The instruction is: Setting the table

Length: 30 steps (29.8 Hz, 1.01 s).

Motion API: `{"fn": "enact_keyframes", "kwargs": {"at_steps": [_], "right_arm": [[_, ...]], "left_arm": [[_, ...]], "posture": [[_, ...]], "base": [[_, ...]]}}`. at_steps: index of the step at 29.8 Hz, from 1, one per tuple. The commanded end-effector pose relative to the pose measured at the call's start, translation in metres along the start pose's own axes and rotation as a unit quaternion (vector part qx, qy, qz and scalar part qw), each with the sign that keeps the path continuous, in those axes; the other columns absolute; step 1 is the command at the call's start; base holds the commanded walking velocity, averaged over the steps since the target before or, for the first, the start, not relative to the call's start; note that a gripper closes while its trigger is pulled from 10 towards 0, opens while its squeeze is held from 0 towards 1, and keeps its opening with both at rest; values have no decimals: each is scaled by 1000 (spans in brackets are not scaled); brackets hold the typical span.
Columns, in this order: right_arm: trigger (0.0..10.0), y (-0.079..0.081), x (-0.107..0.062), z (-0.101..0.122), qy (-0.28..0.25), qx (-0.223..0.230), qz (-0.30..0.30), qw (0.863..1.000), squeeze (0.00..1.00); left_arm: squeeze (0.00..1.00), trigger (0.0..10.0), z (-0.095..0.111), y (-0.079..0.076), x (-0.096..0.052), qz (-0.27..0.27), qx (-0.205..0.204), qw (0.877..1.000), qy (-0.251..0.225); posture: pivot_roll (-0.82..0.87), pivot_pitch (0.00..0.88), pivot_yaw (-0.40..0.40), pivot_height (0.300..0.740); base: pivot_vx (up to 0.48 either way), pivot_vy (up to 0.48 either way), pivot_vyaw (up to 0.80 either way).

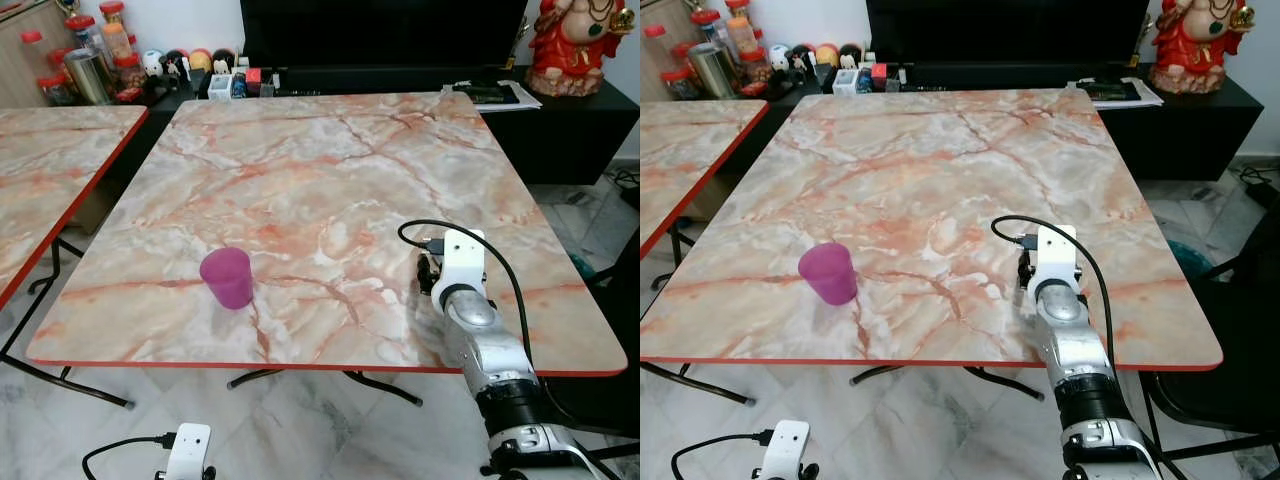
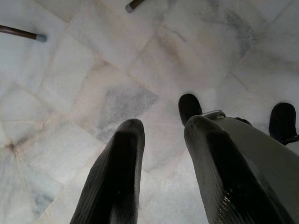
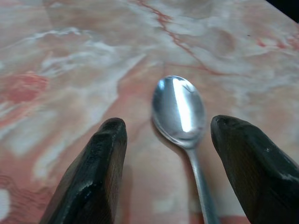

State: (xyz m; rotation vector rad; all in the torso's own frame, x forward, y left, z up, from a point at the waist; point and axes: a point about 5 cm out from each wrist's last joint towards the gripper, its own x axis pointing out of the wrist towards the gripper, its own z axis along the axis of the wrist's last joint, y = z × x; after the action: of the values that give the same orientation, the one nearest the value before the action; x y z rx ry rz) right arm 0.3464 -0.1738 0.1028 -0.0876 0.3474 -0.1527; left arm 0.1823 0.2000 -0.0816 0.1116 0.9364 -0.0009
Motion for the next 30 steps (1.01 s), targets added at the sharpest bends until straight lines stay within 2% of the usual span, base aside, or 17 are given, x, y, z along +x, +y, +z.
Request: {"fn": "enact_keyframes", "kwargs": {"at_steps": [1, 30], "right_arm": [[10000, -4, -2, 2, -2, -3, -8, 1000, 0], [10000, -5, -5, -41, 84, -1, -8, 996, 0]], "left_arm": [[0, 10000, -4, 1, -1, -1, 2, 1000, 8], [0, 10000, -8, -3, -1, -21, 8, 1000, 22]], "posture": [[-46, 46, 56, 740], [-41, 43, 57, 740]], "base": [[0, 0, 0], [0, 0, 0]]}}
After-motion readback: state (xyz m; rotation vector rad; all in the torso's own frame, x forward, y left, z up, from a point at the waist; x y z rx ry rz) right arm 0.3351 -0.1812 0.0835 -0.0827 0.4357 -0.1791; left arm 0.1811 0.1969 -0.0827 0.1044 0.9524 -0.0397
